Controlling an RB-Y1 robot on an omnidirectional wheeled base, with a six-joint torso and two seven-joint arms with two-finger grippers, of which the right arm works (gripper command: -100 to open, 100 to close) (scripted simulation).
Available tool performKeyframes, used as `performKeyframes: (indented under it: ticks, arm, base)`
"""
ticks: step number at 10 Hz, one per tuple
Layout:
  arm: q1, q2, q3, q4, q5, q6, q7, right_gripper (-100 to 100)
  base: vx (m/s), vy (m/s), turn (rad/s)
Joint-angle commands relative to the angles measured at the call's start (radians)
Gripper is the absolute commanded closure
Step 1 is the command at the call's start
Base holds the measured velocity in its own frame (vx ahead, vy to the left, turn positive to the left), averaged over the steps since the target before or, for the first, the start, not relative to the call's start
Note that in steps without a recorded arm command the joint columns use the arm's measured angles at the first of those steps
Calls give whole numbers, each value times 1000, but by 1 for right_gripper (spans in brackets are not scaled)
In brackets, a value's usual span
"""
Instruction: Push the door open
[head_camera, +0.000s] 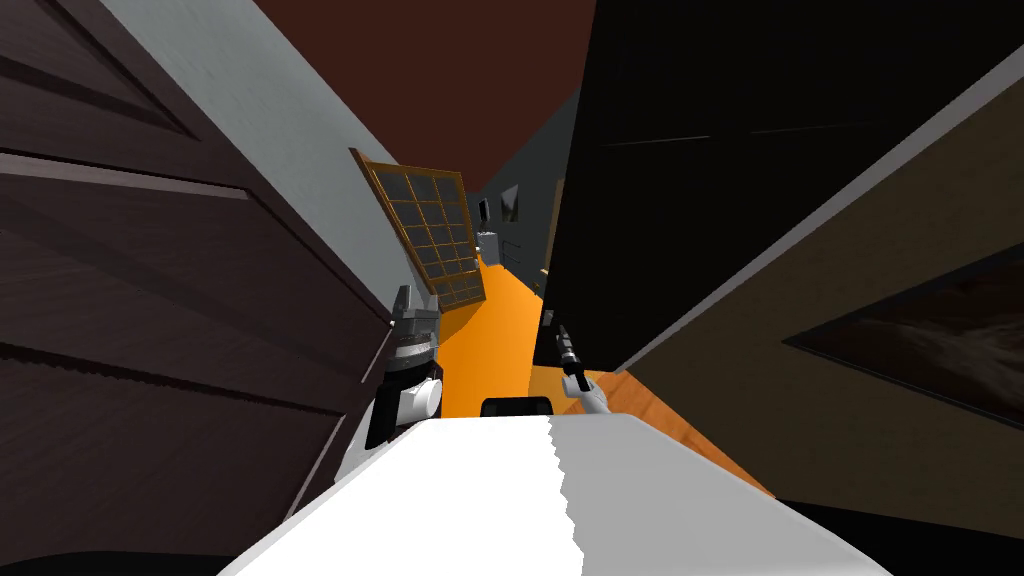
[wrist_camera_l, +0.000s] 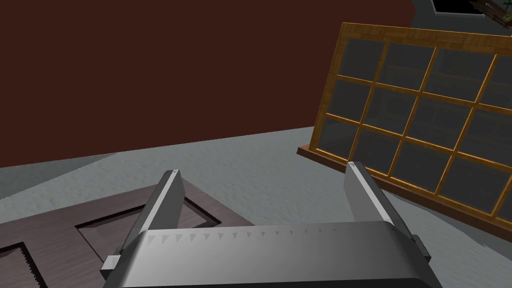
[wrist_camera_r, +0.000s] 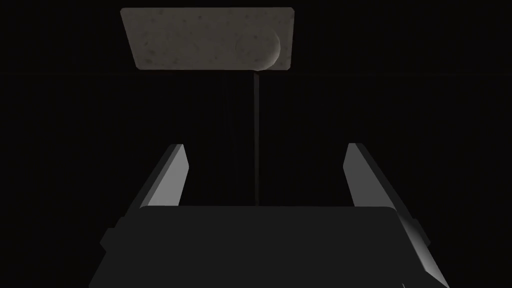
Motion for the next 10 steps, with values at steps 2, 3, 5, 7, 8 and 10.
performKeyframes:
  ticks: [2, 3, 5, 7, 8, 10]
  arm:
    - [-1, 47, 0, -14, -2, 11, 23, -100]
    - [-5, 37, -1, -5, -2, 7, 19, -100]
    - [-4, 20, -6, 0, -4, -1, 23, -100]
    - [-2, 14, -11, 2, -6, -7, 25, -100]
    - [-2, 13, -13, 2, -7, -9, 25, -100]
    - [0, 19, -17, 4, -9, -16, 27, -100]
  base:
    - [-222, 32, -24]
    - [-104, 20, -5]
    - [148, 8, 32]
    - [236, -34, 26]
    - [246, -16, 35]
    - [254, -39, 29]
